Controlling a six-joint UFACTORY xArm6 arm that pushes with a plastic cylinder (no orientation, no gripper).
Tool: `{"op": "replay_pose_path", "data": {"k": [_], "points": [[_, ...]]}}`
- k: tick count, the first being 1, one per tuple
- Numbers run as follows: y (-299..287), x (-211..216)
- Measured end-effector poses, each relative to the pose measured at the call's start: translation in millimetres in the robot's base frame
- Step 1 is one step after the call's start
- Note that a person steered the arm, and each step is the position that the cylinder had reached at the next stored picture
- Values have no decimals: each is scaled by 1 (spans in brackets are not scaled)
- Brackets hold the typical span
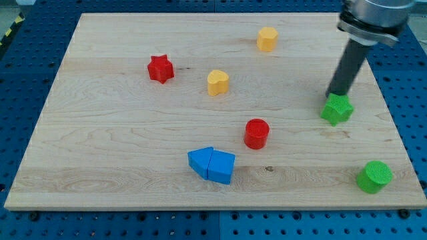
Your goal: Push the green star towards the left side of the green circle
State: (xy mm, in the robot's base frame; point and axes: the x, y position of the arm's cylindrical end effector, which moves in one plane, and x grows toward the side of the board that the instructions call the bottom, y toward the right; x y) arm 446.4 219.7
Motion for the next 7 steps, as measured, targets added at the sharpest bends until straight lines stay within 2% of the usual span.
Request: {"op": "replay_pose_path", "data": {"k": [1,2,3,5,7], "points": [[25,31],[31,20],[22,9],[-35,36],[-50,46]]}}
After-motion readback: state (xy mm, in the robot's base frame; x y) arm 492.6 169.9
